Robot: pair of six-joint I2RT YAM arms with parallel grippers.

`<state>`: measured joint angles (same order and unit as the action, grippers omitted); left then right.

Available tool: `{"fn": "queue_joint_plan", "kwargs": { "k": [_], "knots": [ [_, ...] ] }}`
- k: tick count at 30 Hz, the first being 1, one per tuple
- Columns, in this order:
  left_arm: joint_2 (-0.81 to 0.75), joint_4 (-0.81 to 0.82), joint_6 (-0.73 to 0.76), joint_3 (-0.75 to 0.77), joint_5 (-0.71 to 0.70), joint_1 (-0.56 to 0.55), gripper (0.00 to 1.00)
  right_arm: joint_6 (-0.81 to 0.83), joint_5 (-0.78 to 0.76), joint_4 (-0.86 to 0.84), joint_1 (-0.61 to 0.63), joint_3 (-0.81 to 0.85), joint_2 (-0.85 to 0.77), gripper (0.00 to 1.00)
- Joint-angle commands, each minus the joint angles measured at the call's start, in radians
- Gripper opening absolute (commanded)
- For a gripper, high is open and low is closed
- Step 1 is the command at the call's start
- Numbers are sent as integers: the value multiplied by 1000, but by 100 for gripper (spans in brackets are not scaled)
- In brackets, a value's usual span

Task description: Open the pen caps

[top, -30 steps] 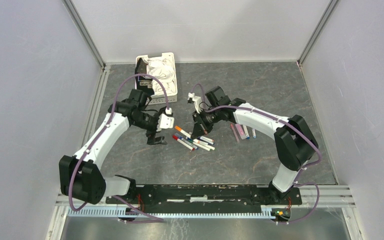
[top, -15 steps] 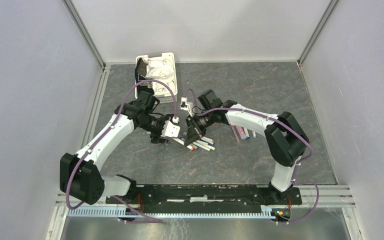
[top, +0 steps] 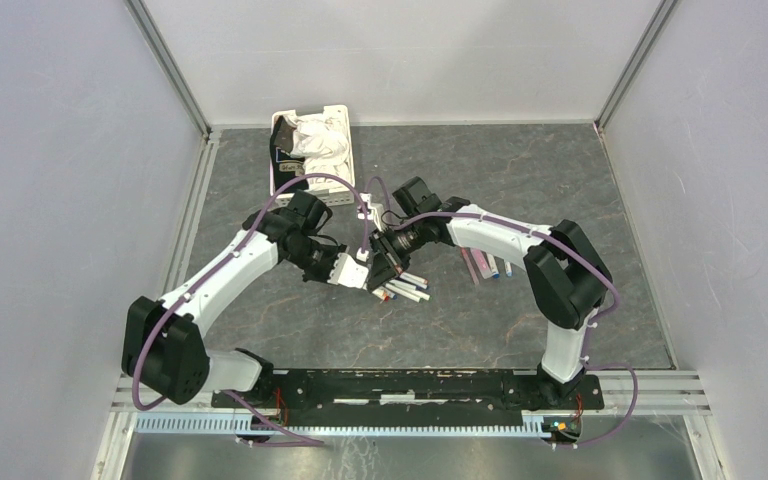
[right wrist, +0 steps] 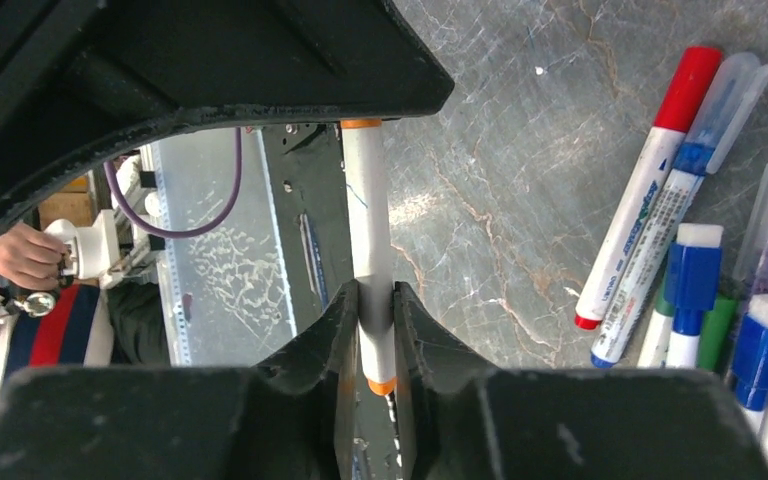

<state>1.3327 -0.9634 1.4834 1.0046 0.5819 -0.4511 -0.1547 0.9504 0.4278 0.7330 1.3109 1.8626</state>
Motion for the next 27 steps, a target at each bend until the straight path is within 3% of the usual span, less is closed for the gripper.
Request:
{"fn": "queue_joint_plan", "kwargs": {
  "k": [1, 5, 8, 16, 17, 21, 27],
  "knots": [
    [-17, 17, -1, 6, 6, -26, 2, -60, 27, -79, 9, 33, 9, 31],
    [-19, 25, -38, 15, 39, -32, 2, -187, 56, -241, 23, 12, 22, 43],
    [-23, 25, -60, 27, 58, -32, 2, -249, 67, -306, 37, 21, 50, 43],
    [-31, 39, -85, 38, 55, -32, 2, -236, 70, -279, 58, 51, 96, 41],
    [-29, 39, -85, 38, 55, -32, 2, -230, 67, -275, 58, 48, 97, 38],
    [-26, 39, -75, 39, 26, -32, 2, -190, 46, -216, 54, 57, 91, 0],
    [3, 40, 7, 42, -135, 44, 2, -102, 41, -132, 20, -17, 27, 0]
  ]
}}
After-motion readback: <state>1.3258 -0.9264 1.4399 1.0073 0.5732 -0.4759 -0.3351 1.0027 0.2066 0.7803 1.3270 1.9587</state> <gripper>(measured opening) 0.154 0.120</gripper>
